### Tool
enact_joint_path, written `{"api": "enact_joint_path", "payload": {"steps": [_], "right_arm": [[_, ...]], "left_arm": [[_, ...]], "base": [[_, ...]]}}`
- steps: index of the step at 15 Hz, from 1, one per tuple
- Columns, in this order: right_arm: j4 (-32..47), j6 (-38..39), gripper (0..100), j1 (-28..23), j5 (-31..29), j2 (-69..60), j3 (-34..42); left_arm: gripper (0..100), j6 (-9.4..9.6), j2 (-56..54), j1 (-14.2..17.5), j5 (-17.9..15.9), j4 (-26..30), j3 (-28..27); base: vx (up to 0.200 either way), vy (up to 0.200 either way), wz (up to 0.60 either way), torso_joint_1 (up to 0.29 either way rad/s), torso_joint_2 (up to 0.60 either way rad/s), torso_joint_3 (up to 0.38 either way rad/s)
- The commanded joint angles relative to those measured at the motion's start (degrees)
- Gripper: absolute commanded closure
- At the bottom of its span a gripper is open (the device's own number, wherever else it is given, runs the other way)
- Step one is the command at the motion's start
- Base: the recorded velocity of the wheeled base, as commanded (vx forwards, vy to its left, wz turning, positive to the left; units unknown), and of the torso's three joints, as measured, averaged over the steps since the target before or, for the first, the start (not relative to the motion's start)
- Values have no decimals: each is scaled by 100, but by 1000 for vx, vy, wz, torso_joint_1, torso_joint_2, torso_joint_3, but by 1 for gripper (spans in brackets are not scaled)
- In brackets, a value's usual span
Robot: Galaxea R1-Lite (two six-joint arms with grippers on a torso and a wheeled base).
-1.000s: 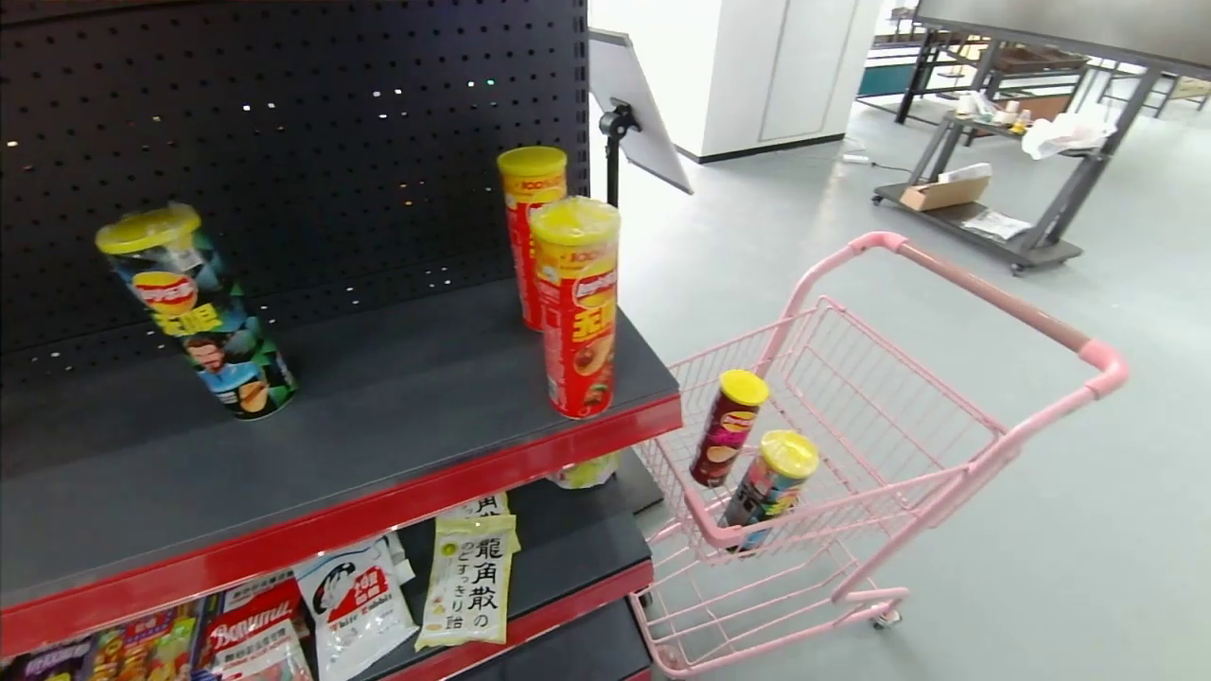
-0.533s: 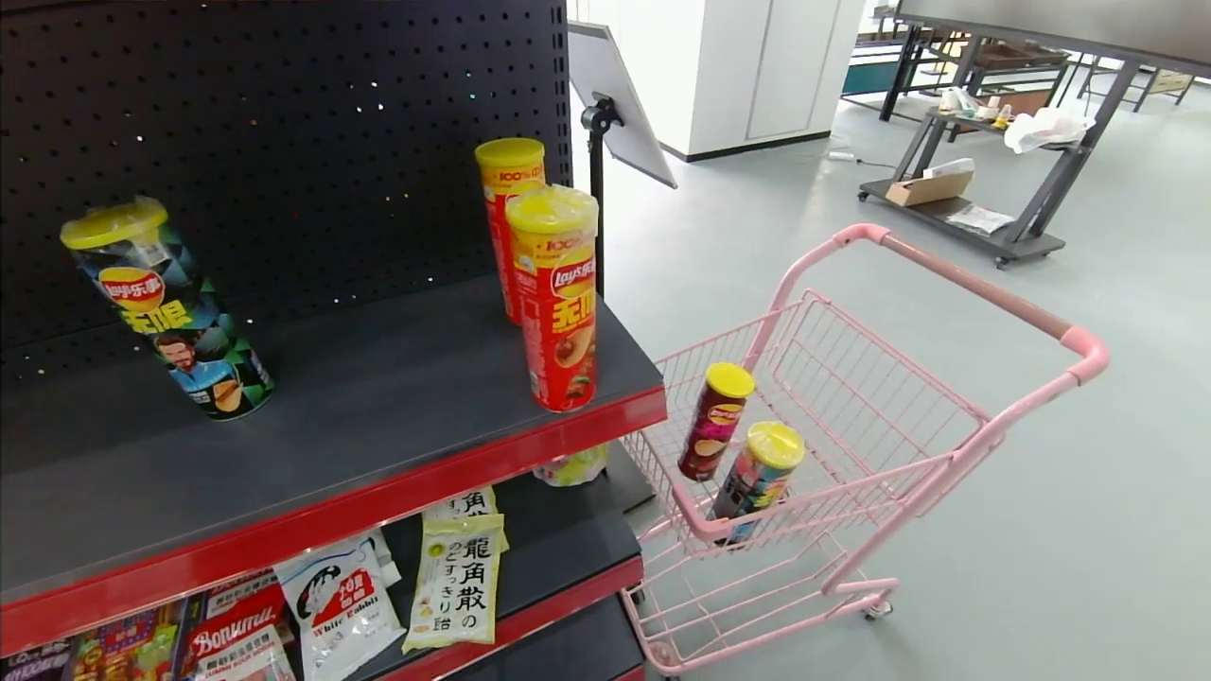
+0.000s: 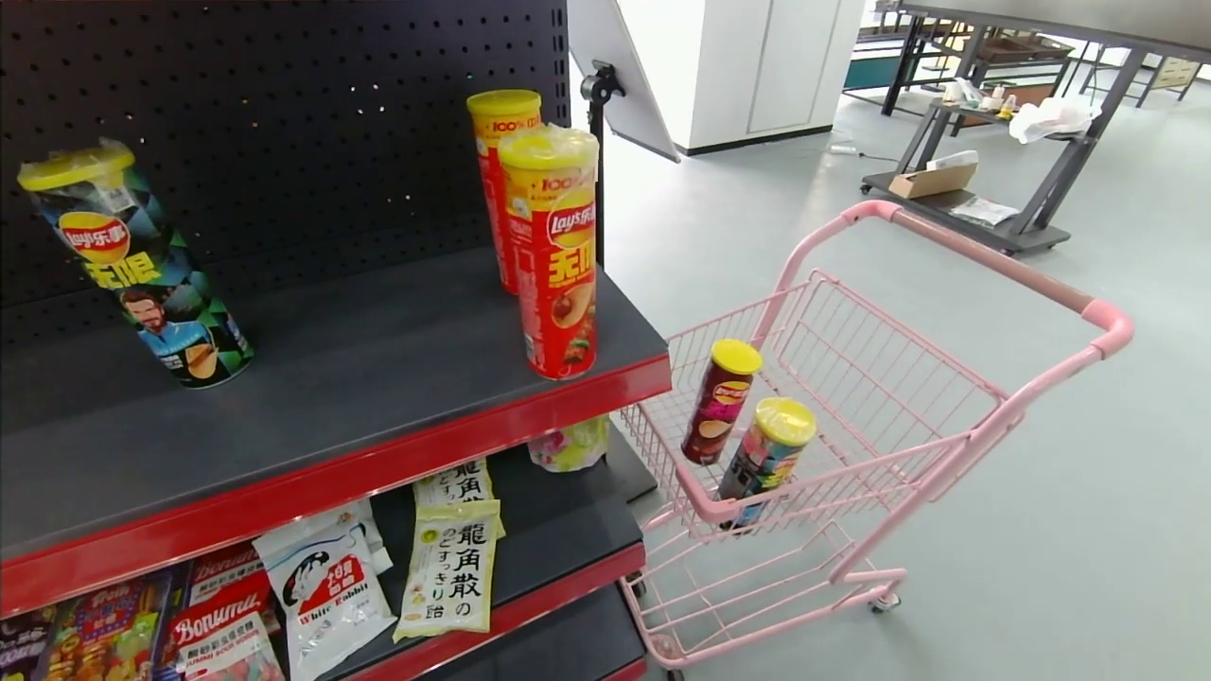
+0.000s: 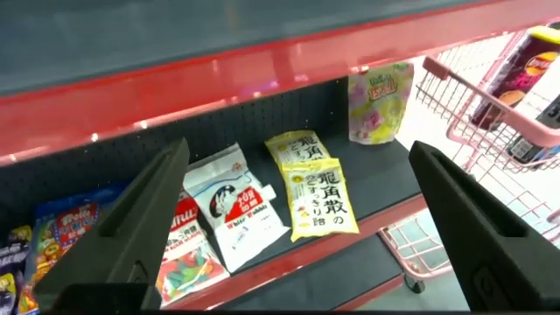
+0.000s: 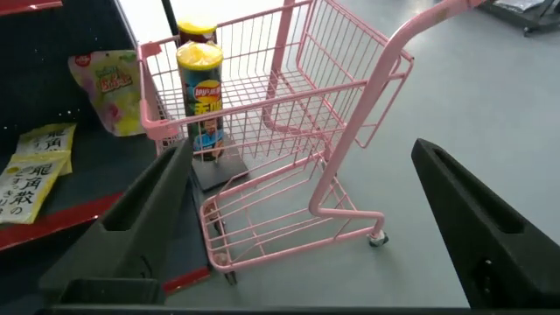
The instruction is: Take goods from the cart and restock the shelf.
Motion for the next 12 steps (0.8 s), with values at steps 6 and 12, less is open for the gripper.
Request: {"api": "enact_joint_path", "payload": {"steps": [6, 12], "right_arm": [[-1, -14, 0, 0, -7, 6, 0], [-1, -32, 0, 0, 46, 129, 0]], "left_arm": [[0, -1, 5, -1, 0, 4, 1], [0, -1, 5, -1, 0, 4, 1]], "base": [[0, 0, 0, -203, 532, 326], [0, 0, 0, -157, 464, 309]]}}
